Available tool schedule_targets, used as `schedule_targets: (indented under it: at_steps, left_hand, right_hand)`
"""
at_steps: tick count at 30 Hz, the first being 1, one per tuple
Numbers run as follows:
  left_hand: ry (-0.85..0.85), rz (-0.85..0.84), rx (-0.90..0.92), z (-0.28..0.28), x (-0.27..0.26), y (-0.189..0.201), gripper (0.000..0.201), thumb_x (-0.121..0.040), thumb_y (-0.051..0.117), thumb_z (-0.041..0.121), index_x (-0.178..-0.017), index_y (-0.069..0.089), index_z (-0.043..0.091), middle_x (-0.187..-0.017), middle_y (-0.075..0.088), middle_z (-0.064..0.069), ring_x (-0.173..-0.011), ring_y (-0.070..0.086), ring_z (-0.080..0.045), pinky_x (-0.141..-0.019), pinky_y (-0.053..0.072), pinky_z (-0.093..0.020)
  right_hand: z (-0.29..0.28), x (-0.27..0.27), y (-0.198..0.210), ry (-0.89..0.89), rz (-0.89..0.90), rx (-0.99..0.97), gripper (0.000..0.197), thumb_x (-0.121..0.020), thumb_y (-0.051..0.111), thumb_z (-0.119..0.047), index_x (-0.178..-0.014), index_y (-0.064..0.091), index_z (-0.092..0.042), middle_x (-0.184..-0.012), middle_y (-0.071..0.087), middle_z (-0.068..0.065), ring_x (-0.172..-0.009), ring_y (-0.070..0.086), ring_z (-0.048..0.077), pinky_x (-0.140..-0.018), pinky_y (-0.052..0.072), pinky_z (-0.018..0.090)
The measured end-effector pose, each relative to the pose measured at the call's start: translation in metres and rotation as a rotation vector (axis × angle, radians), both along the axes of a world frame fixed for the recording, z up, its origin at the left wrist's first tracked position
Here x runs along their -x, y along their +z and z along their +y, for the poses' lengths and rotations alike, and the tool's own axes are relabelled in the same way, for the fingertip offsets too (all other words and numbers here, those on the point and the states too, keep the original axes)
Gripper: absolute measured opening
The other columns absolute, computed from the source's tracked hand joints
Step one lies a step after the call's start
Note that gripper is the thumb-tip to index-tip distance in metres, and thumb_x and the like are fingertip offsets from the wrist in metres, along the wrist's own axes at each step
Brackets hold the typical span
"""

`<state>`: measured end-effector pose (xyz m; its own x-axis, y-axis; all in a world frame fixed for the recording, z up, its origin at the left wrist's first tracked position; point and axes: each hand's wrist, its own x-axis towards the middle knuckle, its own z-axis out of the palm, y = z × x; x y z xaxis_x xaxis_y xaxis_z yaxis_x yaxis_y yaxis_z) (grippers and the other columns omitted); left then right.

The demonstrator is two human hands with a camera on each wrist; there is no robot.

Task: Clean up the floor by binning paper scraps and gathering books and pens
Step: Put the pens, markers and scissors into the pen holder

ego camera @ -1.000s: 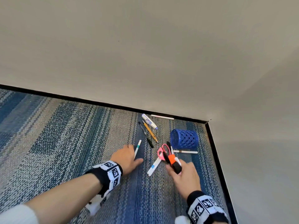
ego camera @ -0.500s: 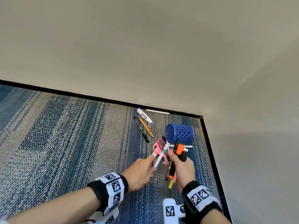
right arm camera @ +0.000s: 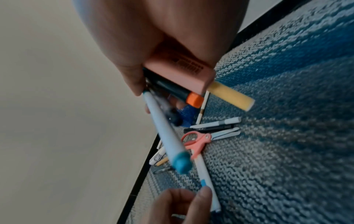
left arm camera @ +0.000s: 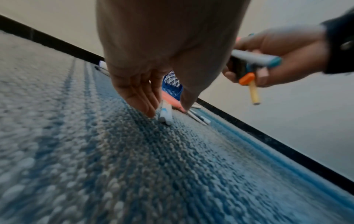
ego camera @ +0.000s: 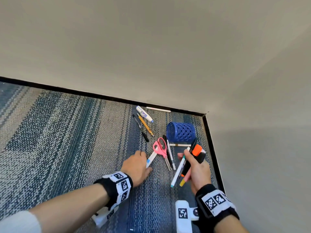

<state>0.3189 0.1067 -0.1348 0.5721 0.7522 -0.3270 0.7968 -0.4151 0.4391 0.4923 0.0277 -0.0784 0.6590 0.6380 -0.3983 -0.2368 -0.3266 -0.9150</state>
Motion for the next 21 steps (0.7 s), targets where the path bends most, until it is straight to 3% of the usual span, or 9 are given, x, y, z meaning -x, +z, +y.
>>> schedule_targets:
  at_steps: [3,6,9,12,14,16,18,21]
  left_hand:
    - [0.023,0.092,-0.01,0.012,-0.013,-0.006,0.055,-0.091,0.053,0.054,-0.121,0.045,0.009,-0.122,0.051,-0.011,-0.106,0.06,-0.03,-0.083,0.05,-0.041]
    - [-0.022,0.121,0.013,0.019,-0.021,-0.01,0.047,-0.092,0.059,0.043,-0.121,0.05,0.007,-0.122,0.055,-0.013,-0.108,0.061,-0.032,-0.085,0.05,-0.041]
    - [-0.066,0.158,0.034,0.023,-0.02,-0.012,0.03,-0.093,0.056,0.028,-0.113,0.061,0.006,-0.113,0.063,-0.013,-0.101,0.064,-0.033,-0.084,0.052,-0.042]
    - [-0.052,0.186,0.091,0.03,-0.006,-0.005,0.029,-0.092,0.059,0.03,-0.108,0.065,0.006,-0.107,0.067,-0.016,-0.098,0.065,-0.034,-0.079,0.051,-0.038]
    - [0.002,0.112,0.18,0.035,0.01,-0.002,0.026,-0.093,0.059,0.029,-0.101,0.067,0.006,-0.097,0.071,-0.015,-0.089,0.069,-0.032,-0.074,0.052,-0.034]
    - [0.112,-0.026,0.304,0.04,0.029,-0.001,0.018,-0.095,0.059,0.025,-0.087,0.068,0.011,-0.076,0.072,-0.006,-0.067,0.071,-0.021,-0.062,0.054,-0.023]
    - [0.197,-0.115,0.296,0.045,0.051,0.007,0.016,-0.094,0.061,0.026,-0.083,0.07,0.017,-0.061,0.065,0.004,-0.053,0.064,-0.011,-0.051,0.045,-0.015]
    - [0.34,-0.23,0.068,0.055,0.079,0.025,0.018,-0.092,0.064,0.03,-0.08,0.072,0.019,-0.058,0.064,-0.001,-0.06,0.063,-0.02,-0.062,0.048,-0.031]
  right_hand:
    - [-0.009,0.0,0.003,0.059,0.042,-0.005,0.018,-0.09,0.064,-0.015,-0.096,0.064,0.002,-0.087,0.074,0.017,-0.084,0.072,0.028,-0.064,0.057,0.035]
    - [-0.017,0.002,0.007,0.195,-0.06,0.034,0.015,-0.081,0.075,-0.013,-0.086,0.063,-0.004,-0.071,0.068,0.009,-0.068,0.067,0.023,-0.06,0.053,0.029]
    - [-0.021,0.003,0.004,0.335,-0.146,0.077,0.02,-0.073,0.079,0.0,-0.087,0.065,-0.003,-0.067,0.063,0.003,-0.059,0.058,0.012,-0.049,0.046,0.016]
    - [-0.019,0.007,-0.001,0.377,-0.195,0.104,0.018,-0.071,0.079,0.003,-0.075,0.064,-0.006,-0.063,0.059,0.006,-0.054,0.052,0.015,-0.053,0.046,0.021]
    - [-0.016,0.013,-0.003,0.407,-0.208,0.088,0.015,-0.075,0.077,0.0,-0.072,0.063,-0.004,-0.061,0.059,0.008,-0.052,0.053,0.018,-0.053,0.046,0.024]
    - [-0.011,0.02,-0.002,0.407,-0.18,0.053,0.012,-0.08,0.073,-0.002,-0.078,0.062,0.001,-0.061,0.061,0.01,-0.052,0.057,0.018,-0.051,0.048,0.024]
    - [-0.007,0.025,-0.001,0.416,-0.191,0.026,0.014,-0.083,0.071,-0.005,-0.082,0.06,0.002,-0.059,0.061,0.008,-0.052,0.06,0.018,-0.053,0.051,0.027]
    - [0.002,0.03,-0.002,0.44,-0.276,0.012,0.017,-0.085,0.071,-0.009,-0.083,0.058,0.002,-0.053,0.057,0.004,-0.049,0.056,0.021,-0.053,0.05,0.031]
